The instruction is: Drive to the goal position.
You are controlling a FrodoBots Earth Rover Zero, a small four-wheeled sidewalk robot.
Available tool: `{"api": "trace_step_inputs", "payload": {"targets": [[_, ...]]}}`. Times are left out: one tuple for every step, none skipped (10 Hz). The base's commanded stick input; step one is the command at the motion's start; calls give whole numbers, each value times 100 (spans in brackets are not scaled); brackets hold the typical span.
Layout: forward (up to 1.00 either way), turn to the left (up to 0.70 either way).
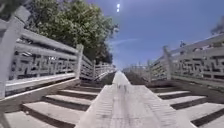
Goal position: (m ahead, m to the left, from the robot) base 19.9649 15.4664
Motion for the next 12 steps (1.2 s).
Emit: {"api": "trace_step_inputs", "payload": {"targets": [[45,-27],[45,-27],[45,-12],[45,0],[45,0],[45,0],[45,0],[45,0],[45,0],[45,0],[45,0],[45,0]]}}
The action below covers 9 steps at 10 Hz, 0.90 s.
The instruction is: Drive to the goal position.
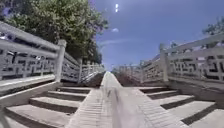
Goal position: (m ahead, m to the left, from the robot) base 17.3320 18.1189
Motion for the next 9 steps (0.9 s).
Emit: {"api": "trace_step_inputs", "payload": {"targets": [[45,0],[45,0],[45,0],[45,0],[45,0],[45,0],[45,0],[45,0],[45,0]]}}
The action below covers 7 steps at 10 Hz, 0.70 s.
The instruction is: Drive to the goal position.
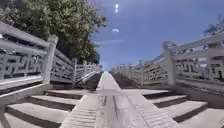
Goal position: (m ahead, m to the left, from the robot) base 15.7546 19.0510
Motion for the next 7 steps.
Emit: {"api": "trace_step_inputs", "payload": {"targets": [[45,0],[45,0],[45,0],[45,0],[45,0],[45,0],[45,0]]}}
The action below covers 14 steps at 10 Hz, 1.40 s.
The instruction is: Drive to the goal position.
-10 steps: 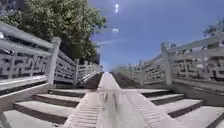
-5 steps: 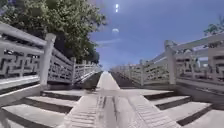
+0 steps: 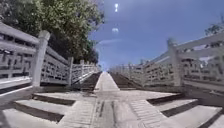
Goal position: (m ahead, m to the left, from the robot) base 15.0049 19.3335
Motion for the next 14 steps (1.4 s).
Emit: {"api": "trace_step_inputs", "payload": {"targets": [[45,0],[45,0],[45,0],[45,0],[45,0],[45,0],[45,0],[45,0],[45,0],[45,26],[45,10],[45,0],[45,0],[45,0]]}}
